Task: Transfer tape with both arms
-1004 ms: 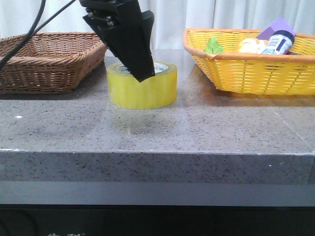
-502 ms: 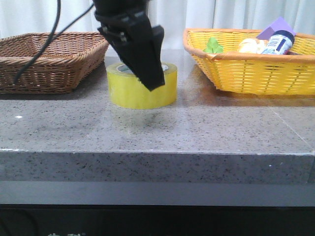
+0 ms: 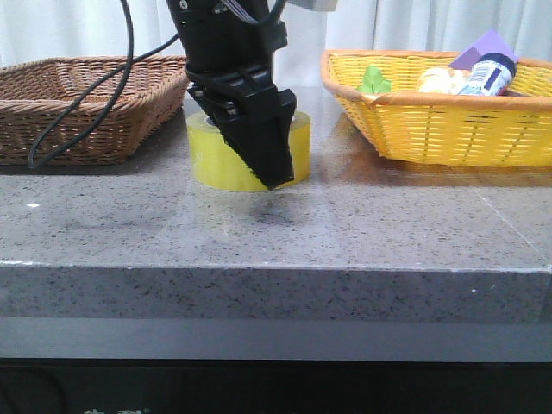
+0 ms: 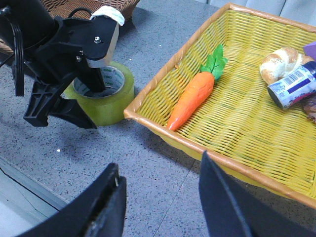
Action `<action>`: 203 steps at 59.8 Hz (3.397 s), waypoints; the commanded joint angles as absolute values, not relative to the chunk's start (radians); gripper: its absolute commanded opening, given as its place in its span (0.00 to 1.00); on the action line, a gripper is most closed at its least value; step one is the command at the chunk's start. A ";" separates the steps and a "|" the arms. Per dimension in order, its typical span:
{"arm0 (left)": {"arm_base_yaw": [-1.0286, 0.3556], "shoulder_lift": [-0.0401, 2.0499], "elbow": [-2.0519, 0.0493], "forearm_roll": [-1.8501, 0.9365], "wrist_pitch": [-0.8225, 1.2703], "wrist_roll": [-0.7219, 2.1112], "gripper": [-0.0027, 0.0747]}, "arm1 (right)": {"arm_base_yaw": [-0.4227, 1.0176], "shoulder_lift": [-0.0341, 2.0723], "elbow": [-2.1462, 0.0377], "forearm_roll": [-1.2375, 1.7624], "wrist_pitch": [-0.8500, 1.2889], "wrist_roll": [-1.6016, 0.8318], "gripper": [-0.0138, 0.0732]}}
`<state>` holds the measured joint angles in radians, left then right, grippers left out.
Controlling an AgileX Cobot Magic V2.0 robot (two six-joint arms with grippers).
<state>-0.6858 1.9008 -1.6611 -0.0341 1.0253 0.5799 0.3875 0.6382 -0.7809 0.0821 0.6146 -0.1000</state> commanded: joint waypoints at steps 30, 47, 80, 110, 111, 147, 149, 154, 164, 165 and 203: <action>-0.673 1.853 -1.805 -0.066 1.075 0.547 0.17 | 0.381 0.635 -0.806 0.087 0.536 -0.099 0.59; -0.673 1.850 -1.953 -0.057 1.130 0.482 0.17 | 0.381 0.635 -0.806 0.087 0.536 -0.099 0.59; -0.443 1.828 -2.174 -0.006 1.261 0.338 0.17 | 0.381 0.635 -0.806 0.087 0.536 -0.099 0.59; -0.211 1.976 -2.103 -0.007 1.244 0.264 0.17 | 0.381 0.635 -0.806 0.087 0.537 -0.099 0.59; -0.211 1.981 -2.103 -0.007 1.237 0.262 0.17 | 0.381 0.635 -0.806 0.087 0.537 -0.099 0.59; -0.211 1.949 -2.100 -0.183 1.260 0.239 0.49 | 0.381 0.635 -0.806 0.087 0.537 -0.099 0.59; -0.211 1.932 -2.100 -0.183 1.260 0.239 0.49 | 0.381 0.635 -0.806 0.087 0.537 -0.099 0.59; -0.211 1.886 -2.100 -0.183 1.260 0.232 0.49 | 0.381 0.635 -0.806 0.087 0.537 -0.099 0.59; -0.211 1.779 -2.100 -0.198 1.260 0.183 0.49 | 0.381 0.635 -0.806 0.087 0.537 -0.099 0.59; -0.211 1.768 -2.100 -0.200 1.260 0.183 0.49 | 0.381 0.635 -0.806 0.087 0.537 -0.099 0.59; -0.494 1.114 -1.547 -0.276 1.104 0.137 0.48 | 0.381 0.635 -0.806 0.087 0.536 -0.099 0.59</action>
